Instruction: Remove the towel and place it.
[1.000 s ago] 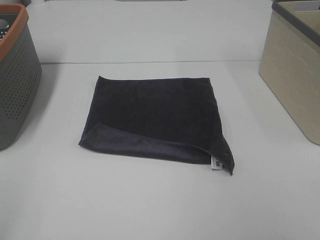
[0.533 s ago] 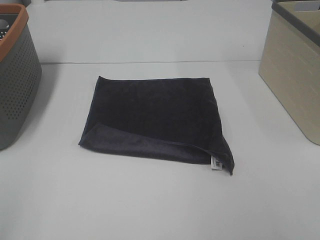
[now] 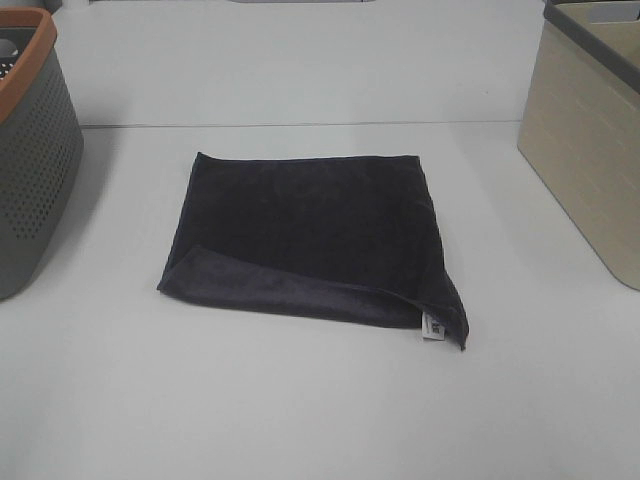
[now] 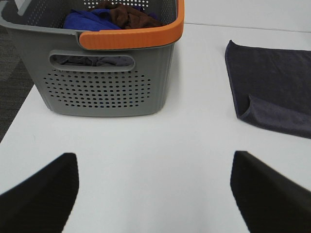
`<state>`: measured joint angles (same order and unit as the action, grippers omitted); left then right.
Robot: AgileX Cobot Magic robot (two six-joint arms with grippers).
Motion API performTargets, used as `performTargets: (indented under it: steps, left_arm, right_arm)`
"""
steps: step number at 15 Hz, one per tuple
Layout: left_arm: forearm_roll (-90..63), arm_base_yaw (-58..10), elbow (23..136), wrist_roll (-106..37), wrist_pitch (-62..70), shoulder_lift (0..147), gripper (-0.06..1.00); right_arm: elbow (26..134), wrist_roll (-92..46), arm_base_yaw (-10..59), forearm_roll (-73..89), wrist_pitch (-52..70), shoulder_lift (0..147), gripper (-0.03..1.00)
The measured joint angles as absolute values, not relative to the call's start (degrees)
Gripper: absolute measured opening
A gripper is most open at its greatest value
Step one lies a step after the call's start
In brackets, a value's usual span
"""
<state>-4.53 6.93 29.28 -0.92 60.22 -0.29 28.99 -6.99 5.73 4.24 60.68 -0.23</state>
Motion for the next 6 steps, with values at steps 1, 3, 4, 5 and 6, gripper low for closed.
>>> performTargets:
  steps: [1,3,4,5,6]
  left_arm:
    - [-4.5,6.9,29.3,-0.9,60.2,-0.3,0.81]
    - [-4.5,6.9,29.3,-0.9,60.2,-0.3,0.81]
    - [-4.5,6.9,29.3,-0.9,60.2,-0.3,0.81]
    - [-4.5,6.9,29.3,-0.9,60.2,-0.3,0.81]
    - [-4.5,6.9,29.3,-0.9,60.2,-0.3,0.81]
  right_arm:
    - [29.0,-7.0,5.7,4.2,60.7,-0.2,0.67]
    - [29.0,-7.0,5.7,4.2,60.7,-0.2,0.67]
    - [29.0,-7.0,5.7,4.2,60.7,-0.2,0.67]
    - [29.0,-7.0,5.7,4.2,60.7,-0.2,0.67]
    - [29.0,-7.0,5.7,4.2,60.7,-0.2,0.67]
